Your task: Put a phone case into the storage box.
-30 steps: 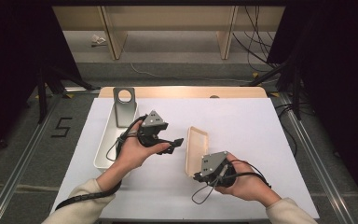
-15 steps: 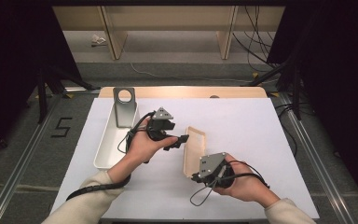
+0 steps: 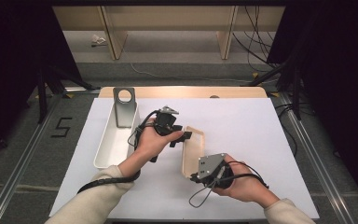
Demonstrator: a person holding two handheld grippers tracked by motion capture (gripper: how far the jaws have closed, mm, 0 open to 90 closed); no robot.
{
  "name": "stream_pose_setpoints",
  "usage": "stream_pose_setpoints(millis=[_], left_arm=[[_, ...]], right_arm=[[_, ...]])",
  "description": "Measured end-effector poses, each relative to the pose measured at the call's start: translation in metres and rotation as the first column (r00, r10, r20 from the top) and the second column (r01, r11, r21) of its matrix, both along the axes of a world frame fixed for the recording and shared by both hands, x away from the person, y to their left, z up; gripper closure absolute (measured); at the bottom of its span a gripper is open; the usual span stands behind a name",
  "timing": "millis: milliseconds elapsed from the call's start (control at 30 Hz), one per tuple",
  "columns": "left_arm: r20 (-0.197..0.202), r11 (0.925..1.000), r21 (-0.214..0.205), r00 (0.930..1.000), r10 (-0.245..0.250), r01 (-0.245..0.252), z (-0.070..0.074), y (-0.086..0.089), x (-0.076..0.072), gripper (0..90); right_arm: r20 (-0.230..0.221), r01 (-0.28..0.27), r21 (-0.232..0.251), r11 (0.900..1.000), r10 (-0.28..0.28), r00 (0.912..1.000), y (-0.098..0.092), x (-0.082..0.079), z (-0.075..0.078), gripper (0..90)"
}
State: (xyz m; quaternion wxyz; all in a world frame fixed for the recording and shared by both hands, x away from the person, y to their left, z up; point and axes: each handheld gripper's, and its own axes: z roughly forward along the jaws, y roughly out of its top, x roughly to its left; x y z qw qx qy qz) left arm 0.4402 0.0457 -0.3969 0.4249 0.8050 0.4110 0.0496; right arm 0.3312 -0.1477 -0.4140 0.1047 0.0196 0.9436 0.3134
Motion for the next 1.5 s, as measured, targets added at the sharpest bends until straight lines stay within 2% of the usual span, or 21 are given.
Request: stream_pose_setpoints(millis=[167,300,500,567,733,833,900,967,1000,1067,1133,1200,1333,1500], left_arm=[[-0.032,0.9998,-0.014,0.9994,0.015,-0.015,-0.001,-0.001,0.001,60.4],[-0.071,0.9977,-0.052,0.9966,0.04,-0.044,-0.001,0.0,0.0,65.9],[-0.087,0.9901,-0.12,0.9941,0.064,-0.074,0.004,-0.002,-0.005,75.7],[-0.087,0.9872,-0.141,0.9942,0.063,-0.075,0.006,-0.004,-0.007,78.2],[-0.093,0.982,-0.168,0.9932,0.07,-0.085,0.01,-0.007,-0.012,81.6],[-0.09,0.9801,-0.185,0.9943,0.058,-0.074,0.012,-0.008,-0.012,82.3],[-0.083,0.9782,-0.196,0.995,0.055,-0.07,0.014,-0.008,-0.013,82.6],[-0.074,0.9763,-0.206,0.9959,0.053,-0.067,0.015,-0.009,-0.015,82.9],[-0.048,0.9804,-0.189,0.9977,0.048,-0.057,0.017,-0.009,-0.015,83.1],[-0.007,0.9845,-0.169,0.9989,0.045,-0.046,0.018,-0.008,-0.016,83.1],[-0.001,0.9843,-0.17,0.9988,0.049,-0.049,0.018,-0.006,-0.017,83.2],[0.024,0.9855,-0.163,0.9984,0.051,-0.047,0.019,-0.004,-0.017,83.2],[0.072,0.9884,-0.144,0.9956,0.06,-0.049,0.021,0.001,-0.017,83.2],[0.106,0.9864,-0.154,0.9915,0.075,-0.058,0.023,0.011,-0.017,83.1]], right_arm=[[-0.002,-0.005,0.001,1.0,0.005,1.0,0.0,0.0,0.0,87.6],[-0.001,-0.007,-0.004,1.0,0.007,1.0,0.001,0.0,-0.002,87.7],[0.008,-0.007,-0.025,0.9997,0.007,0.9999,0.003,0.001,-0.005,88.2],[-0.004,-0.005,-0.029,0.9996,0.005,1.0,0.004,0.001,-0.006,88.3],[-0.005,0.001,-0.049,0.9988,-0.001,1.0,0.004,0.002,-0.009,88.3],[-0.001,0.008,-0.058,0.9983,-0.008,1.0,0.004,0.002,-0.01,88.2],[0.014,0.012,-0.057,0.9983,-0.011,0.9998,0.004,0.003,-0.01,88.0],[0.01,0.013,-0.056,0.9984,-0.012,0.9999,0.004,0.003,-0.01,87.0],[0.014,0.021,-0.05,0.9985,-0.021,0.9997,0.003,0.004,-0.011,84.7],[0.015,0.029,-0.045,0.9986,-0.029,0.9995,0.002,0.004,-0.011,75.5],[0.026,0.05,-0.028,0.9984,-0.049,0.9985,0.0,0.005,-0.01,66.8],[0.032,0.082,0.001,0.9966,-0.082,0.9961,-0.002,0.007,-0.009,58.8],[0.021,0.154,0.071,0.9855,-0.156,0.9875,-0.008,0.011,-0.006,44.2],[-0.007,0.229,0.109,0.9673,-0.23,0.9732,-0.018,0.015,-0.003,35.0]])
